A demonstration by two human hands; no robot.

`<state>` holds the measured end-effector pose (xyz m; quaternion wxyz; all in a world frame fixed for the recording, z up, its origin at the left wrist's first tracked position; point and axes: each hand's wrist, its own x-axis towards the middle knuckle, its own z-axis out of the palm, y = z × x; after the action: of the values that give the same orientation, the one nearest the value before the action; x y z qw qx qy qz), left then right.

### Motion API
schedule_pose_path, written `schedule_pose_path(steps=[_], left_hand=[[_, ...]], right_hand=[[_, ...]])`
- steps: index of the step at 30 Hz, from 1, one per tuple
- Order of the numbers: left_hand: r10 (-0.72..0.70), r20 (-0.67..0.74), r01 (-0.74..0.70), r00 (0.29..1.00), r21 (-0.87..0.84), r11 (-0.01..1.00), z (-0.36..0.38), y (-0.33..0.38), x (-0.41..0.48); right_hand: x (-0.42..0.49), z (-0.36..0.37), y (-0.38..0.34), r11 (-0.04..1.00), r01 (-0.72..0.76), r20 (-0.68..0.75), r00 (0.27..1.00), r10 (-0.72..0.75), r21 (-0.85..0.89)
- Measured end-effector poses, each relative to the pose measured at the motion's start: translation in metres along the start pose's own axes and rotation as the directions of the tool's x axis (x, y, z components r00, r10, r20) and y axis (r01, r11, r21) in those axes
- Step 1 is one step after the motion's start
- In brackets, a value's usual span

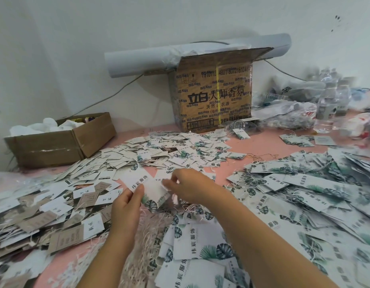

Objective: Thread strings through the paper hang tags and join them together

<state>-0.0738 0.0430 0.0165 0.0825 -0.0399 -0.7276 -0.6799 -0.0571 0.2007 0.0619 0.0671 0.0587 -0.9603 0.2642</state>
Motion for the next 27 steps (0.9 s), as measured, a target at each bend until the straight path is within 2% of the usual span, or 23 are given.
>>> schedule_pose_path(steps=[5, 9, 15, 27], left_hand=[[-0.038, -0.017, 0.036, 0.999, -0.093, 0.995, -0.004, -0.010, 0.004], [-0.051, -0.022, 0.048, 0.998, -0.136, 0.990, -0.005, -0.016, 0.005], [-0.070, -0.035, 0.063, 0.997, -0.153, 0.986, -0.004, -0.022, 0.005], [-0.033, -0.029, 0.029, 0.999, -0.130, 0.991, -0.003, -0.023, 0.004]], right_hand=[[0.008, -0.006, 0.039, 0.955, -0.287, -0.189, 0.944, 0.270, -0.069], [0.007, 0.003, 0.049, 0.919, -0.386, -0.127, 0.919, 0.374, -0.085], [0.005, 0.016, 0.051, 0.885, -0.411, -0.091, 0.912, 0.401, -0.218], [0.003, 0.013, 0.043, 0.883, -0.421, -0.170, 0.904, 0.391, -0.206]])
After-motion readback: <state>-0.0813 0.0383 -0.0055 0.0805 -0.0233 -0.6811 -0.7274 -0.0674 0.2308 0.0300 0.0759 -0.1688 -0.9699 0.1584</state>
